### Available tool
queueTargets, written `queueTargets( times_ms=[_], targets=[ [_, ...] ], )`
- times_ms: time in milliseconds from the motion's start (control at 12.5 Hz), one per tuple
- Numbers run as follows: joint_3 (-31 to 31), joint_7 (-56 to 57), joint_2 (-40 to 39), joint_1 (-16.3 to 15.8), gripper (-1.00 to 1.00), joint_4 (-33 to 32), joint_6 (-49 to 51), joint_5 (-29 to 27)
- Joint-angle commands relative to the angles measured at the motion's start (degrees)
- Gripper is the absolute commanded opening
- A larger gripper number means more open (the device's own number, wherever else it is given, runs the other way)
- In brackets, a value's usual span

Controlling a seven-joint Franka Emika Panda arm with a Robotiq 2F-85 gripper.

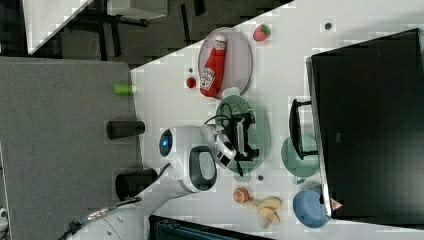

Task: Drag strainer left to right.

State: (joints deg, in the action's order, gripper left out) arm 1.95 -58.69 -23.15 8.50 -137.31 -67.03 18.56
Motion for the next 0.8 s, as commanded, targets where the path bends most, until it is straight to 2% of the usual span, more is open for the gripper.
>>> queueTargets(
  times_ms=[80,240,480,800],
  targets=[
    [-2.69,6.72,0.24,0.42,1.00,0.36,-0.12,-0.89],
    [-4.13,9.08,0.19,0.45,1.00,0.33,-0.79,-0.89],
    [-3.03,18.46,1.82,0.46,1.00,0.02,-0.83,-0.92],
    [2.37,22.24,11.26,0.48,1.00,0.12,4.28,-1.33]
  ],
)
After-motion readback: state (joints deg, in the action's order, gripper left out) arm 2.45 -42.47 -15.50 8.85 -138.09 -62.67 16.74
